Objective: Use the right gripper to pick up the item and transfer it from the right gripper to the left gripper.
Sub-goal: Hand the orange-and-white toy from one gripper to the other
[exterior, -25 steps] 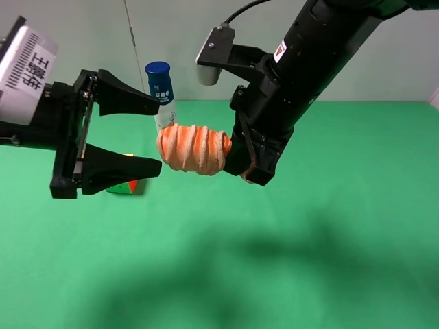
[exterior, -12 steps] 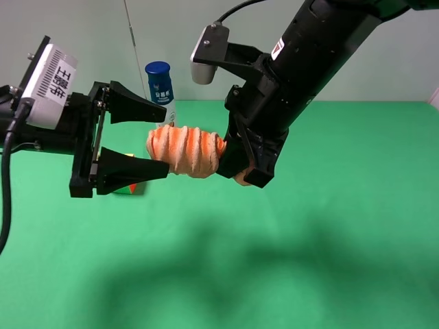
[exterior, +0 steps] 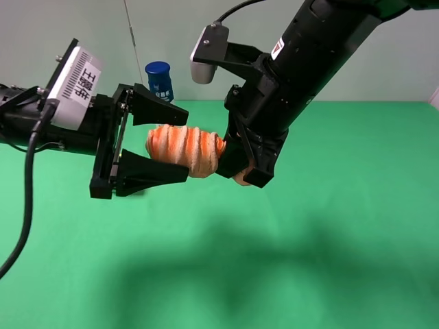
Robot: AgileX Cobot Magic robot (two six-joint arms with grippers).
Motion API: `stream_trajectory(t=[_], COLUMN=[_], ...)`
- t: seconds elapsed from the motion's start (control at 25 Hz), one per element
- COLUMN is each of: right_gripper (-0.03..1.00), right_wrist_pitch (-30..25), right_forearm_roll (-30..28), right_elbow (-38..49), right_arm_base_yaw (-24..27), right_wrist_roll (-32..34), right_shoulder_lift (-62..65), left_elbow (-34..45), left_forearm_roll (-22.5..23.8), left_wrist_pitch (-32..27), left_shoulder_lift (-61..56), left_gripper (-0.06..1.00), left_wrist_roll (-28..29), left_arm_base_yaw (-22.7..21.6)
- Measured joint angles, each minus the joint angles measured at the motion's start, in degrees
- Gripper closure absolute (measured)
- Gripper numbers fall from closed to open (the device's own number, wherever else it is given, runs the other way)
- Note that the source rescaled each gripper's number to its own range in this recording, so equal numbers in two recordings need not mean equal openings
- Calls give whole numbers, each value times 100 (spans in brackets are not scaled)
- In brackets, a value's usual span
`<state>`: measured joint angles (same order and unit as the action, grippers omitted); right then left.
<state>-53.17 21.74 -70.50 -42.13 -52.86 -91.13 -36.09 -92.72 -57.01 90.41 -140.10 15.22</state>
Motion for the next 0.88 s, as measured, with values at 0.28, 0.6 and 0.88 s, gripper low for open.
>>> stream_trajectory(t=[0.28, 0.6, 0.88], right_gripper=[97, 97, 97], right_wrist_pitch=[0, 0, 0], right_forearm_roll=[0, 0, 0], right_elbow=[0, 0, 0], right_arm_base_yaw=[0, 0, 0], right_wrist_roll=[0, 0, 0], right_shoulder_lift=[0, 0, 0], left_elbow=[-34, -45, -45], left_forearm_roll=[-249, -254, -260], left_wrist_pitch=[-5, 450, 598], left_shoulder_lift=[100, 100, 103], left_gripper=[-6, -6, 21], left_wrist_roll=[-19, -32, -32], left_arm_base_yaw=[16, 491, 510])
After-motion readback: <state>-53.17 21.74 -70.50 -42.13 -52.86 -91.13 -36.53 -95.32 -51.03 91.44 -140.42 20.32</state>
